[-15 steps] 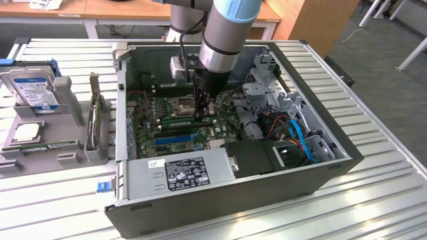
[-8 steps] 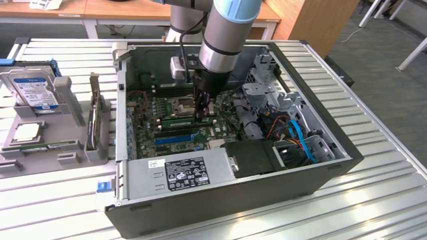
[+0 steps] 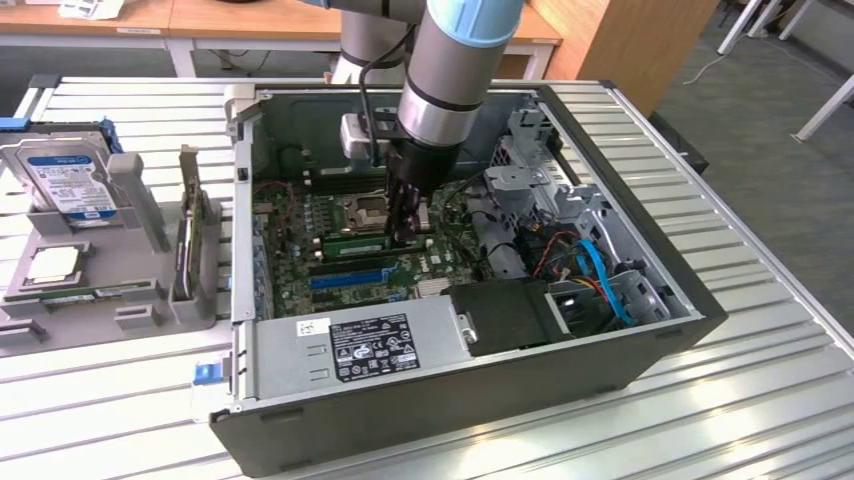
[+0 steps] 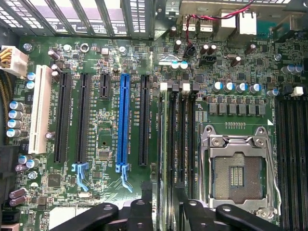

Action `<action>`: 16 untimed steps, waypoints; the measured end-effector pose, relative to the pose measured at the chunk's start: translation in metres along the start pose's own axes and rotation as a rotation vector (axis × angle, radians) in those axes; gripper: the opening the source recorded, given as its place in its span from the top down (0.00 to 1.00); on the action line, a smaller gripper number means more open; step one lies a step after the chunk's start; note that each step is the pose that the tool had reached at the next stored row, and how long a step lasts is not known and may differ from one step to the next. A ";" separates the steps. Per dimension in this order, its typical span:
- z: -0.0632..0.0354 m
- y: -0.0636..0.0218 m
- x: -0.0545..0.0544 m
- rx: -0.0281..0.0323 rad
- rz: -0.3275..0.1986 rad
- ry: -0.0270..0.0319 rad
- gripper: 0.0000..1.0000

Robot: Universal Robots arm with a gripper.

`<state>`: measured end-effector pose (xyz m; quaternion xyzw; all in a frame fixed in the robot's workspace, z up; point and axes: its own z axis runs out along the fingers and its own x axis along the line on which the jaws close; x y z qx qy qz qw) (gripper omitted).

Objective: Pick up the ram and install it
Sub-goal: 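Insert the ram into the slot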

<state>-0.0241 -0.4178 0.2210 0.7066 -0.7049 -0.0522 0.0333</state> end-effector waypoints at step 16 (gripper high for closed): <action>-0.0337 0.0041 -0.001 0.0017 -0.001 -0.0039 0.69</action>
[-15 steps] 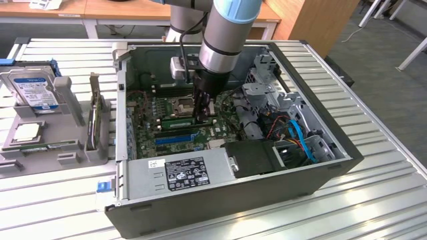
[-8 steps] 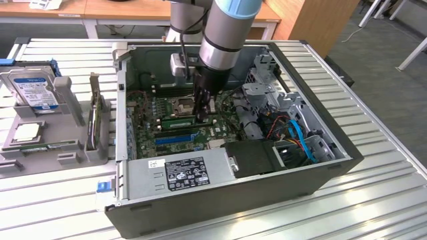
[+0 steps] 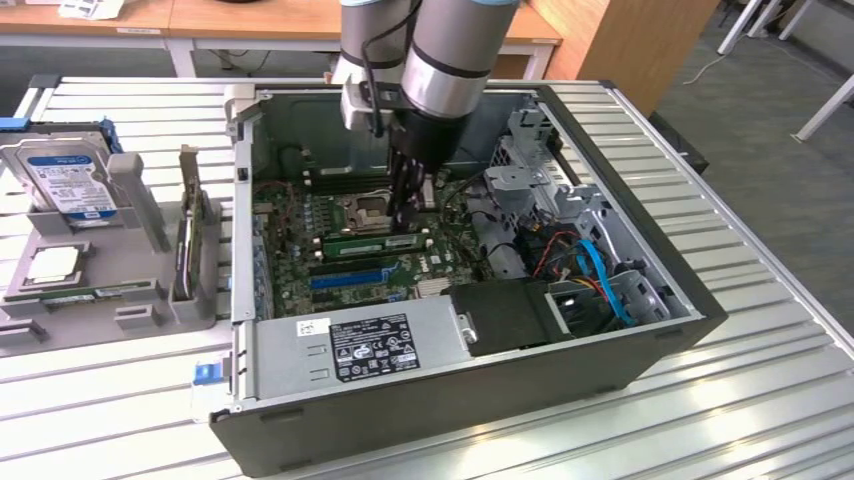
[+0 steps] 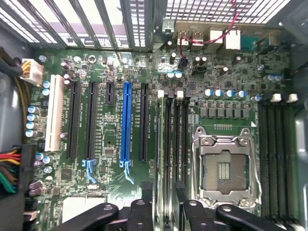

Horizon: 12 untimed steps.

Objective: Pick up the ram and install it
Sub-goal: 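Insert the ram into the slot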

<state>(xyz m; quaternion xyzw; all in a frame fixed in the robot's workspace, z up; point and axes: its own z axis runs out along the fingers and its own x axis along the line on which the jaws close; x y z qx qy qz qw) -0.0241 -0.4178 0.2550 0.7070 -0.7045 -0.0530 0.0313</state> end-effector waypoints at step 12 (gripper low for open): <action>-0.0166 0.0030 -0.001 0.0355 -0.015 -0.0019 0.69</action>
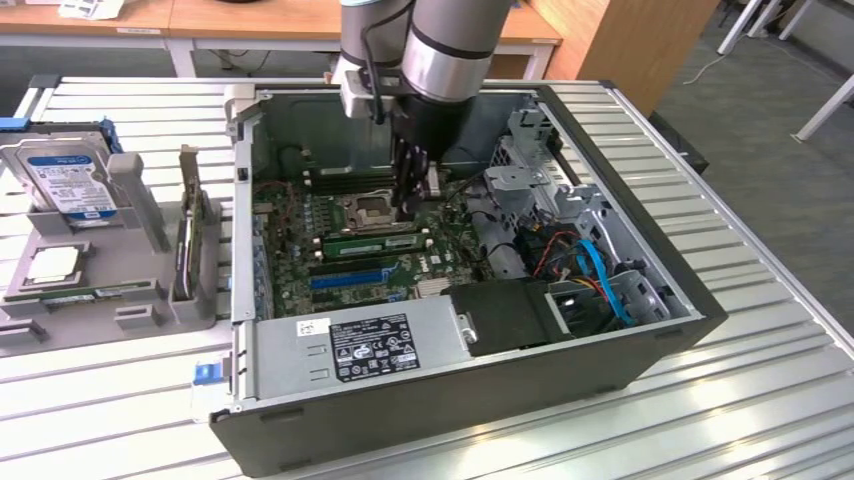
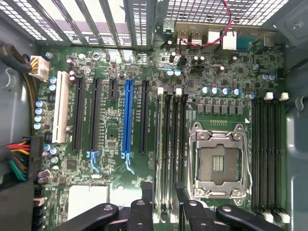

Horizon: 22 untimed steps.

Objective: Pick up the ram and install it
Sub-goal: 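Insert the ram into the slot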

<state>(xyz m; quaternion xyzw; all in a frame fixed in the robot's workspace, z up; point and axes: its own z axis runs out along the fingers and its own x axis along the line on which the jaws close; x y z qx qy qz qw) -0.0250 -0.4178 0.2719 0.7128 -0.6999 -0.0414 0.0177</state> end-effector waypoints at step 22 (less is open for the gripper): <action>-0.0381 0.0034 -0.001 0.0208 -0.002 0.0005 0.69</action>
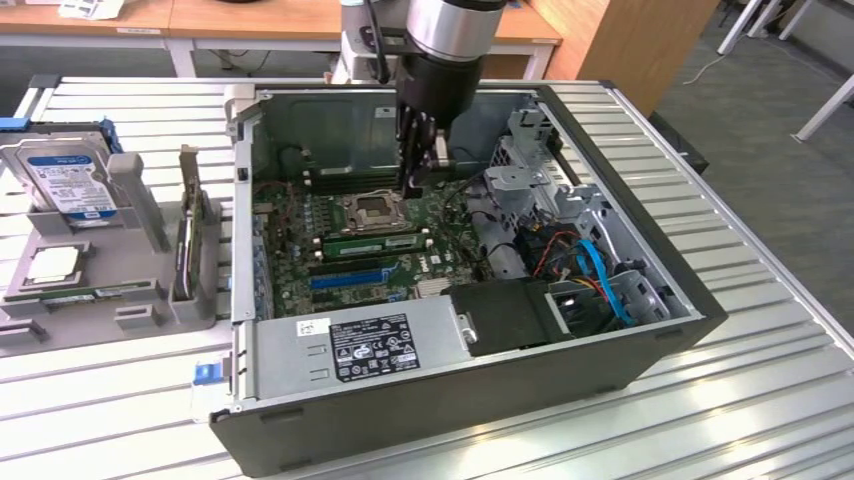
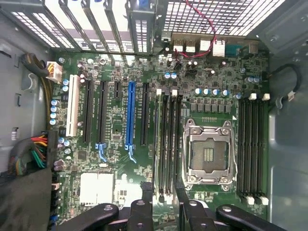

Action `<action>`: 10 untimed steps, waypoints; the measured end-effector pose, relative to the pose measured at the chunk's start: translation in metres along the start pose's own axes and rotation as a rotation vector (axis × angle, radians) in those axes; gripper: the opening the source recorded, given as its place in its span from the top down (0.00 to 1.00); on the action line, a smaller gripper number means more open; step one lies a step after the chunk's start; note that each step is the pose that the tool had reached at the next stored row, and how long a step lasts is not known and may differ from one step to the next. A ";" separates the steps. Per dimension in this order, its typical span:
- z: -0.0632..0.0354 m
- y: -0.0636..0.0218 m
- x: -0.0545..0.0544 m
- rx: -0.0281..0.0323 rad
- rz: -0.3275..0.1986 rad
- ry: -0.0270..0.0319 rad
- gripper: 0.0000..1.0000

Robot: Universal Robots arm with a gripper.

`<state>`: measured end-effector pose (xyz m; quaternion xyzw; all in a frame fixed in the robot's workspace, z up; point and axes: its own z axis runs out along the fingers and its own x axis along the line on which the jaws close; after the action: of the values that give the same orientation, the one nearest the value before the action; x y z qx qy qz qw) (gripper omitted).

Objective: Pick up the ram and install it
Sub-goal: 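Insert the ram into the slot, then press down the ram until it locks into place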

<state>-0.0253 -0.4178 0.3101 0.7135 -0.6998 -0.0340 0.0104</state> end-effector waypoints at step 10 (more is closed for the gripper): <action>-0.0003 0.0000 0.000 0.0004 0.000 0.0000 0.69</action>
<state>-0.0253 -0.4178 0.3104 0.7135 -0.6997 -0.0338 0.0103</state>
